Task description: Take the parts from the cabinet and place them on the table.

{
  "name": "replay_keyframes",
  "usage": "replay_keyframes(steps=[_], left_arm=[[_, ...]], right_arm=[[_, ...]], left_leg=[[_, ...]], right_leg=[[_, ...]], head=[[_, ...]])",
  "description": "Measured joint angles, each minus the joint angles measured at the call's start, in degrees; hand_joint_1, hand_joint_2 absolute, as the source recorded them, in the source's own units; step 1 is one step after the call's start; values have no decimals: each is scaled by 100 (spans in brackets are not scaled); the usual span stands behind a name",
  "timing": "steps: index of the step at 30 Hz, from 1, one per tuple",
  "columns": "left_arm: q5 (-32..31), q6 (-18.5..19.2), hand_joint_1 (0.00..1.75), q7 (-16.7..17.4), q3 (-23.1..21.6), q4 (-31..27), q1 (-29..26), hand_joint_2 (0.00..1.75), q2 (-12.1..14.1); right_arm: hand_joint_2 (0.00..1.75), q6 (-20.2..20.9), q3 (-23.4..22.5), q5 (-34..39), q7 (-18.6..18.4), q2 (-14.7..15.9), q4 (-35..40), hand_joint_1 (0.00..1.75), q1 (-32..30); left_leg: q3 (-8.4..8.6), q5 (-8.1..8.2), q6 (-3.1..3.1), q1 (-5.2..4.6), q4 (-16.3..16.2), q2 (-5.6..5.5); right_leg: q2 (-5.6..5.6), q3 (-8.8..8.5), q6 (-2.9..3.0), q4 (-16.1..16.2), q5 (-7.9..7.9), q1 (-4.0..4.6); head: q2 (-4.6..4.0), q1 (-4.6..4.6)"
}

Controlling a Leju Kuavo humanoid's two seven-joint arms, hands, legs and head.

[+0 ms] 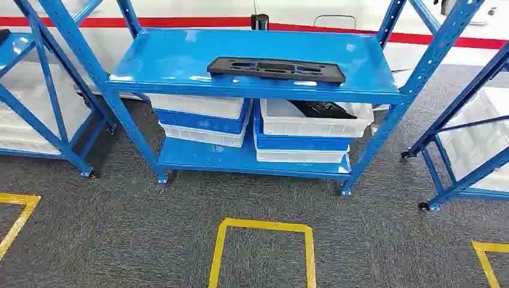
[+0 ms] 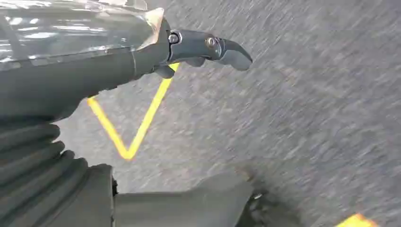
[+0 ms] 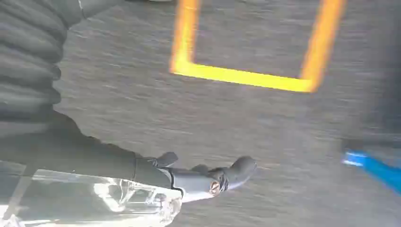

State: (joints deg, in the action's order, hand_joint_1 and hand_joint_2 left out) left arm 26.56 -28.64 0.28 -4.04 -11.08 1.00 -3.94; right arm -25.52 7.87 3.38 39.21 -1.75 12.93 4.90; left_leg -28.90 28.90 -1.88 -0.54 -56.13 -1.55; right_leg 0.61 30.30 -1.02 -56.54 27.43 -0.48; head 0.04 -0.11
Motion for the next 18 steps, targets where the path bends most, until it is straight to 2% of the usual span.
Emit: replay_keyframes(steps=[3,4,7,9,13,18], left_arm=[[22,351,0,-13,-28,4,-1,175,79],[20,550,0,-13,-39,13,-2,175,92],[-48,774,0,-11,-140,35,2,175,112],[-59,778,0,-13,-175,48,2,175,116],[-61,785,0,-13,-190,55,1,175,157],[-63,796,0,-13,-227,55,2,175,164]], right_arm=[[175,214,-162,-558,9,250,656,0,75],[175,438,-263,-857,6,263,1089,0,13],[175,1040,-685,-1572,-236,125,2597,0,-383],[175,1223,-926,-1808,-271,1,3166,0,-498],[175,1401,-1475,-2056,-118,-126,3875,0,-660],[175,1453,-1786,-2106,-96,-207,4236,0,-755]], left_leg=[[5,-3,-4,-1,-1,-1],[6,-3,-4,0,-1,1],[3,-1,-4,-1,-4,-12],[-1,0,-5,-1,-3,-10],[-9,1,-4,0,0,-7],[-11,1,-5,-1,-1,-4]], right_leg=[[-1,-13,-3,0,-1,1],[1,-14,-4,0,-2,-2],[-3,-4,-5,0,0,-2],[-3,3,-4,0,1,-1],[-2,9,-3,0,2,0],[-1,8,-4,0,2,-2]], head=[[0,0],[0,9],[0,-4],[0,-2],[0,0],[0,2]])
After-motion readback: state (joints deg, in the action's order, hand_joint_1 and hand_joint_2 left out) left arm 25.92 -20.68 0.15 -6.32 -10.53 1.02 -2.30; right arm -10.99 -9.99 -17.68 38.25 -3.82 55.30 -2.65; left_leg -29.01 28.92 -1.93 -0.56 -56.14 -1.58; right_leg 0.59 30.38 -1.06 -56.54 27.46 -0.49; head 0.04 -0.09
